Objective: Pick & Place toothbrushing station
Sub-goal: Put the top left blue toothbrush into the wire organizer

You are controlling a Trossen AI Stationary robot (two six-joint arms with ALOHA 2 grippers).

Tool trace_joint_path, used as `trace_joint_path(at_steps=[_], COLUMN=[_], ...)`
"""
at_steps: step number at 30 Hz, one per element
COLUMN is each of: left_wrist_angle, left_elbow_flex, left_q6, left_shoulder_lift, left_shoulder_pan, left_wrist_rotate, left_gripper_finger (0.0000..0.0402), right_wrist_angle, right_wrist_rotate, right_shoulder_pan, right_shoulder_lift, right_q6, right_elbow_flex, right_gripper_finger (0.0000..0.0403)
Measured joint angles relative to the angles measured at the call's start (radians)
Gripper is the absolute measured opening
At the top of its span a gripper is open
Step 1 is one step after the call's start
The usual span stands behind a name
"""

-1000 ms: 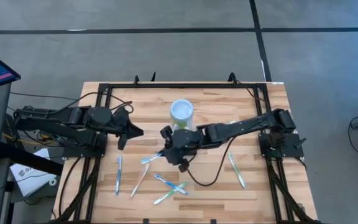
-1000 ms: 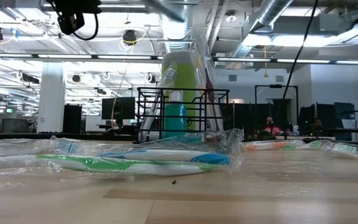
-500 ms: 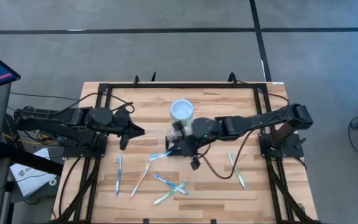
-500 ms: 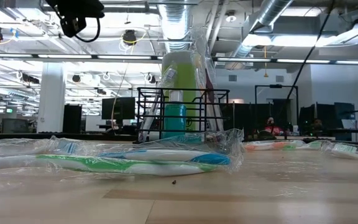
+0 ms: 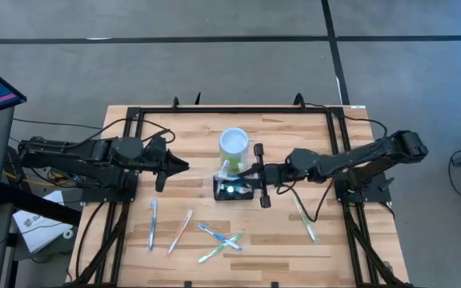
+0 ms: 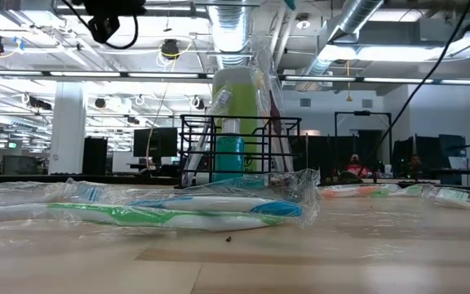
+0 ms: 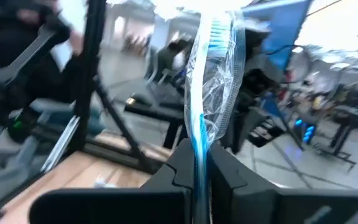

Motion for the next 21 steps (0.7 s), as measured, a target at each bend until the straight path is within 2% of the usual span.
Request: trace_joint_path(at_steps=[4, 9, 13, 21], left_wrist_angle=[0.017, 0.023, 0.028, 0.051], left_elbow_flex=[0.0, 0.0, 0.0, 0.0], left_q6=[0.023, 0.035, 0.038, 0.038], left_shoulder_lift=[0.0, 0.0, 0.0, 0.059], left_shoulder_pan=[0.0, 0.0, 0.0, 0.0], left_wrist_rotate=[-0.004, -0.004, -0.006, -0.024], left_gripper_finger=[0.0058, 0.0058, 0.0058, 0.0058], right_wrist_angle=[0.221, 0.428, 0.563, 0.925], right_wrist_rotate=[0.041, 0.05, 0.097, 0.095], right_shoulder_pan=[-0.018, -0.039, -0.051, -0.083], right_shoulder_lift=[-0.001, -0.002, 0.019, 0.235], right_q6=[0.029, 0.082, 0.109, 0.173], right_elbow_flex=[-0.115, -0.231, -0.31, -0.37], right_gripper_finger=[0.0007, 0.0007, 0.0007, 0.0007])
